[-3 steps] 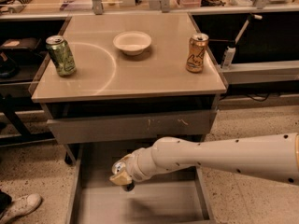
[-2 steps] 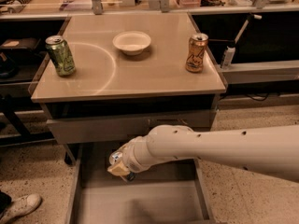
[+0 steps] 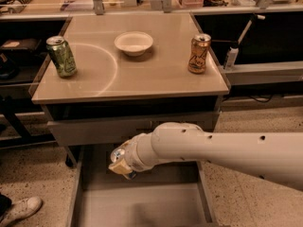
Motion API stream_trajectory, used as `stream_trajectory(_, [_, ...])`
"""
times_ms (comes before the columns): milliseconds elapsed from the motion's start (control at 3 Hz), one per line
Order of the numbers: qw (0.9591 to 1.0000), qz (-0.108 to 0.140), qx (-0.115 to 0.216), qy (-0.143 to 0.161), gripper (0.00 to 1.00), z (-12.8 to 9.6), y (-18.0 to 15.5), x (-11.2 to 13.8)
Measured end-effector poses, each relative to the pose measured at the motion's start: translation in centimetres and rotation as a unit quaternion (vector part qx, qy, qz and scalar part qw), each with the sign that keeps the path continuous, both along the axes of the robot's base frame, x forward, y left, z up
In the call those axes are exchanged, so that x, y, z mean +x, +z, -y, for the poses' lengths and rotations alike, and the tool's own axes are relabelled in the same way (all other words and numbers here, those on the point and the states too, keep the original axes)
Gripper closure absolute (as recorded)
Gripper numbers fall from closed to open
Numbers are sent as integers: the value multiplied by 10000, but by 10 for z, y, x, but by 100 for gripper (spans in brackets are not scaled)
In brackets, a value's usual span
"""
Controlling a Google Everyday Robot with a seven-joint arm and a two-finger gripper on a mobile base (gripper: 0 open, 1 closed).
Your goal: Pick redbull can from middle drawer and place on counter
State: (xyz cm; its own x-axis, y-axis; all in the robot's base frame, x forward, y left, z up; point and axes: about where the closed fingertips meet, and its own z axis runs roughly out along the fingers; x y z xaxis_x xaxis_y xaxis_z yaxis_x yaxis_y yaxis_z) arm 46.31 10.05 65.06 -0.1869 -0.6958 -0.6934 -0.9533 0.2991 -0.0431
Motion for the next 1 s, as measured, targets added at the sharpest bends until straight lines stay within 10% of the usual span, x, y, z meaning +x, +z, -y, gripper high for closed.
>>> stream_trajectory(1000, [9953,961,121,-60,100,13,149,-4])
